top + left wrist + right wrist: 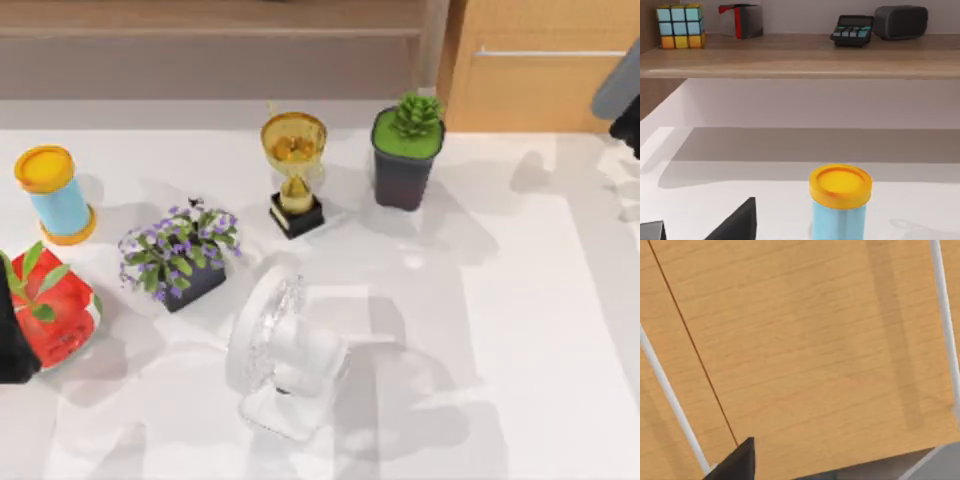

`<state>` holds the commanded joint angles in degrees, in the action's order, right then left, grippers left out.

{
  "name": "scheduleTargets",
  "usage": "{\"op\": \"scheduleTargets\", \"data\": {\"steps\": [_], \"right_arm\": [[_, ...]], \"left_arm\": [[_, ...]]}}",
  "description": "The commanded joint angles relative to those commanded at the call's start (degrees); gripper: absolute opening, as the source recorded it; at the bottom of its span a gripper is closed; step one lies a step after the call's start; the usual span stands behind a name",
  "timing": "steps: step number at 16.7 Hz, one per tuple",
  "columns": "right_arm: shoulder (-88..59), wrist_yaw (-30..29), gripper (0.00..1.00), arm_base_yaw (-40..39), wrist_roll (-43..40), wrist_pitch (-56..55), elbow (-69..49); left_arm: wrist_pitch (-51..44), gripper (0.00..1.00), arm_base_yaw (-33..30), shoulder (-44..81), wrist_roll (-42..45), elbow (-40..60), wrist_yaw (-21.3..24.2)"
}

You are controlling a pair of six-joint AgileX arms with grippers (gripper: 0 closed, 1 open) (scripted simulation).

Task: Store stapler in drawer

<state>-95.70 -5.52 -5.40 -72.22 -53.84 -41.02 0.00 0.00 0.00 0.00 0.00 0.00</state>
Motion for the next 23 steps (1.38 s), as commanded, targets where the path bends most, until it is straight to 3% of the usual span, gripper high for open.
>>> {"op": "scheduleTargets", "data": {"steps": [8, 23], "right_arm": [[-27.8, -5.9, 1.0, -3.8, -15.5, -17.4, -11.5], [-34.8, -6.0, 1.0, -4.0, -17.1, -16.3, -19.3]], "left_arm": [[0.0, 1.0, 0.0, 0.0, 0.0, 0.0, 0.0], [0.0, 1.0, 0.0, 0.0, 0.0, 0.0, 0.0]]}}
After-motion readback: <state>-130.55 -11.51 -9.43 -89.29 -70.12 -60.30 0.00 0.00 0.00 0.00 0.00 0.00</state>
